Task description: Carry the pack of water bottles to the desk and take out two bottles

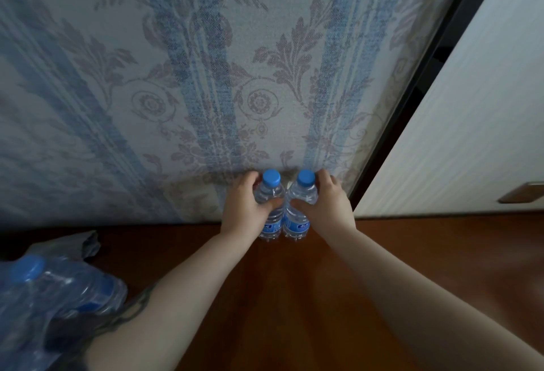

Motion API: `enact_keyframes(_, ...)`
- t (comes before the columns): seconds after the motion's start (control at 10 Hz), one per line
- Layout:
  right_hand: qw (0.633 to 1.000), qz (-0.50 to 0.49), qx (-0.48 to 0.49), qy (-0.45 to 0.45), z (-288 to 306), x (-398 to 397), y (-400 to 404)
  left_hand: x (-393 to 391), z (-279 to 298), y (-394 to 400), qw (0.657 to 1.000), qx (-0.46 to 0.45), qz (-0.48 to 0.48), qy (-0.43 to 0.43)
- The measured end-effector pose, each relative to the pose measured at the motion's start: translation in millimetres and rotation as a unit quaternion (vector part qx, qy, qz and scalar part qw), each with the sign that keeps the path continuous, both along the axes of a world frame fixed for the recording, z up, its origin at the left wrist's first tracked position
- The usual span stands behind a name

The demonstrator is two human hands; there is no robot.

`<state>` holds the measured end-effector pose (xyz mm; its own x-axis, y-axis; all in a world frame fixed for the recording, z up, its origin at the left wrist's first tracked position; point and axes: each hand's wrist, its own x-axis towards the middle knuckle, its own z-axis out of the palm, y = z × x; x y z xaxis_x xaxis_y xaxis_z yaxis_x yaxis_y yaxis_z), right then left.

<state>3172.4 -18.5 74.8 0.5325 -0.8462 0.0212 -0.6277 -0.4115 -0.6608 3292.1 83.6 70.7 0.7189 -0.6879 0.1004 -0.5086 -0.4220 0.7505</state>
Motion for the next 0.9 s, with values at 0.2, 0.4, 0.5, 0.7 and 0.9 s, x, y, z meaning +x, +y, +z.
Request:
enact_keyframes(0.2,1.000,0.026,-0.008,0.014,0,-2,-6,-1,-2,2,1.000,-0.013,0.001,-0.003)
enact_keyframes(0.4,0.999,0.015,-0.034,0.033,-5,2,-1,0,-2,-2,1.000,-0.001,0.012,-0.015)
enact_keyframes(0.5,0.999,0.013,-0.018,0.046,0,2,-3,-1,0,-3,0.999,0.007,0.014,-0.034)
enact_keyframes(0.7,0.989,0.049,0.015,0.137,22,2,2,6,17,-5,0.992,0.106,-0.042,-0.057)
enact_keyframes(0.9,0.979,0.029,-0.019,0.202,41,-10,27,19,27,29,0.974,0.212,-0.020,-0.076)
